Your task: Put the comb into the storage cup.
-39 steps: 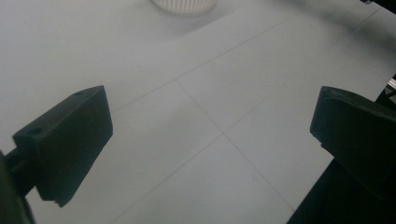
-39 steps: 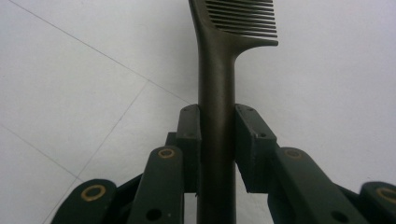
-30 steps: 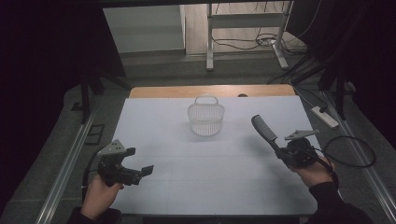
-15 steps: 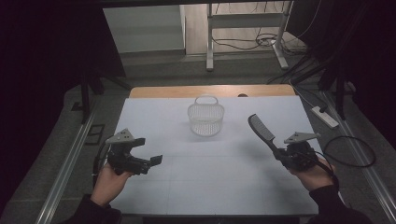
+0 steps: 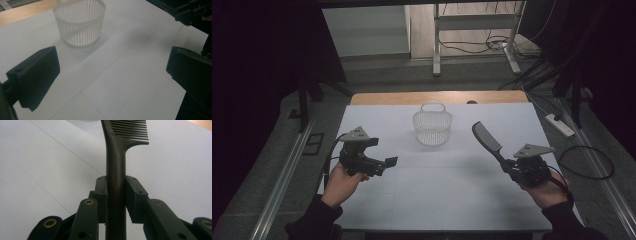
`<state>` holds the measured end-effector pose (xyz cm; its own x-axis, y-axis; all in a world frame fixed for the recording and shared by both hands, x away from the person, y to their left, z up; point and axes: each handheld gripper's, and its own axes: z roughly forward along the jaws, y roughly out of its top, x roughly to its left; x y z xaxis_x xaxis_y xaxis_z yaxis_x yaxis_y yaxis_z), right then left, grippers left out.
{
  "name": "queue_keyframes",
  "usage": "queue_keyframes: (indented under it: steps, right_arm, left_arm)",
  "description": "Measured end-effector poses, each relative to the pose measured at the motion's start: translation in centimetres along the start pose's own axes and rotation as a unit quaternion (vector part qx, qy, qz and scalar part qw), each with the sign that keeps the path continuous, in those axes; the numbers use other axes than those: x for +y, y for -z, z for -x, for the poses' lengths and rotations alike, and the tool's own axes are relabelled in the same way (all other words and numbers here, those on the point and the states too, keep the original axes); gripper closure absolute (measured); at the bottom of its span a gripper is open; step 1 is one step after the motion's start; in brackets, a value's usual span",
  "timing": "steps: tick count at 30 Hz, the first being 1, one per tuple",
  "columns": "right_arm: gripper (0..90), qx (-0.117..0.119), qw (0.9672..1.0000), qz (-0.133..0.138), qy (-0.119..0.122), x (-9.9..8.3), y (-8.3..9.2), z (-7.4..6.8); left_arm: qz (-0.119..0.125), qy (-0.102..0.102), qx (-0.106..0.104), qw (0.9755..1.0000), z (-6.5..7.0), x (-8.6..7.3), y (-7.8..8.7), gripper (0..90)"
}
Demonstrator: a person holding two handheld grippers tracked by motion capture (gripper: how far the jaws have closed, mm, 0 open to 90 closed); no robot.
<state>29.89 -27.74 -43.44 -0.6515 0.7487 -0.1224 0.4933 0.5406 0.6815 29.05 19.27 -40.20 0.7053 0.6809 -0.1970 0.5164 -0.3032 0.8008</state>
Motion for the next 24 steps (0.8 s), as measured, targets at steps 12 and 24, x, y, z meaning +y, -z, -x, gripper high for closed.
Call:
queue_keyframes:
  steps: [12, 24]
  right_arm:
    - [72.3, 0.008, 0.9995, 0.019, 0.022, 0.4, 0.3, -1.6]
    - [72.3, 0.022, 0.9975, 0.043, 0.053, 1.1, 0.2, -3.6]
  left_arm:
    - [0.006, -0.011, -0.027, 0.9996, 0.6, 2.1, -2.0, 0.0]
    - [0.012, 0.007, -0.058, 0.9982, 1.0, 2.0, -3.4, 0.0]
